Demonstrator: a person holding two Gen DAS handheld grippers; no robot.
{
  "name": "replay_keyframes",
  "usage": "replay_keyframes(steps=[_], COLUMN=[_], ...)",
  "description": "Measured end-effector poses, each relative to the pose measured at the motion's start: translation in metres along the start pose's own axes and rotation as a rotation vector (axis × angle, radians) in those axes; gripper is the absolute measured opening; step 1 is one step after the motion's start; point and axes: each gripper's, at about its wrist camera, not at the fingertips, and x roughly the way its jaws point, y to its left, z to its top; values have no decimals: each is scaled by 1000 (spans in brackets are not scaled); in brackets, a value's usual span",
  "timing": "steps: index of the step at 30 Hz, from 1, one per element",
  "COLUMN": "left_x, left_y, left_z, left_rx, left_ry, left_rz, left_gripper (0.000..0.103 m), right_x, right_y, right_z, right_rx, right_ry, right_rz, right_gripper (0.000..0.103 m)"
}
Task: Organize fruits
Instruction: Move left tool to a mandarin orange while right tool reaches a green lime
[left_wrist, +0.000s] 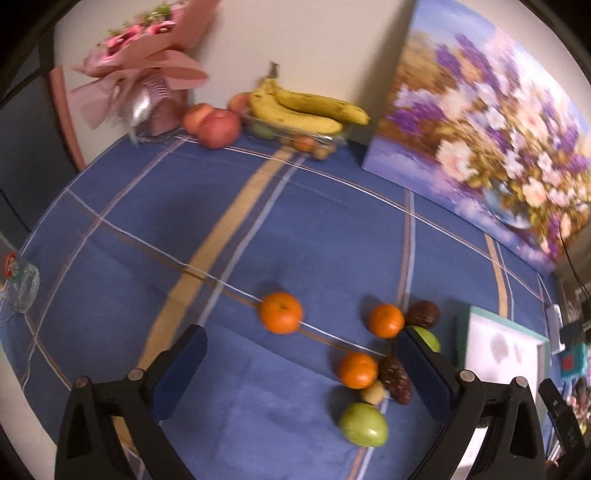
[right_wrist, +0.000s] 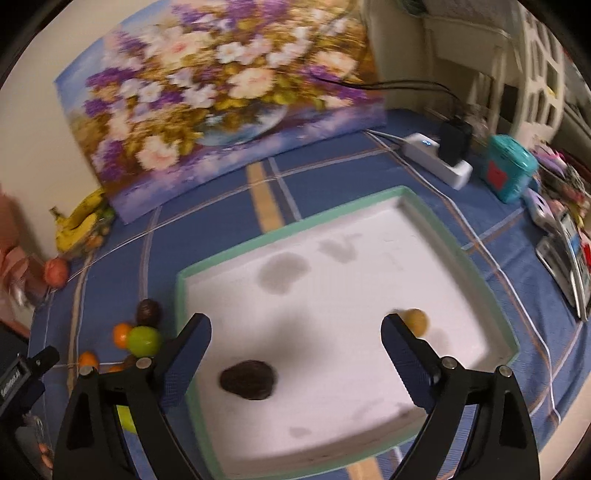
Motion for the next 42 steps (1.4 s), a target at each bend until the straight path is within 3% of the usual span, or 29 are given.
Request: replay_keyframes(steps=[4, 9, 18, 22, 27, 32, 37, 42], left_x=[-6, -6, 7, 13, 16, 32, 60, 88], left_y=[21, 42, 45, 43, 41, 39, 35, 33], left_z=[6, 14, 22, 27, 33, 36, 31, 22], left_rx=[-38, -108, -112, -89, -78, -79, -79, -85], left_ry=[-60, -86, -57, -39, -53, -3, 77, 155], left_rz=[26, 0, -51, -119, -124, -131, -115, -104], left_gripper=[103, 103, 103, 103, 103, 103, 101, 91], right_x=[-3, -9, 8, 16, 28, 40, 64, 92], right_y=[20, 44, 87, 108, 129, 145, 157, 161], right_z=[-6, -12, -9, -7, -3, -1, -10, -24], right_rx=[-58, -106, -158, -199, -226, -258, -295, -312], right_ry=[-37, -93, 0, 24, 45, 64, 125, 195], right_rz=[44, 66, 163, 196, 212, 219, 196, 167], right_gripper=[94, 94, 94, 94, 93, 92, 78, 70])
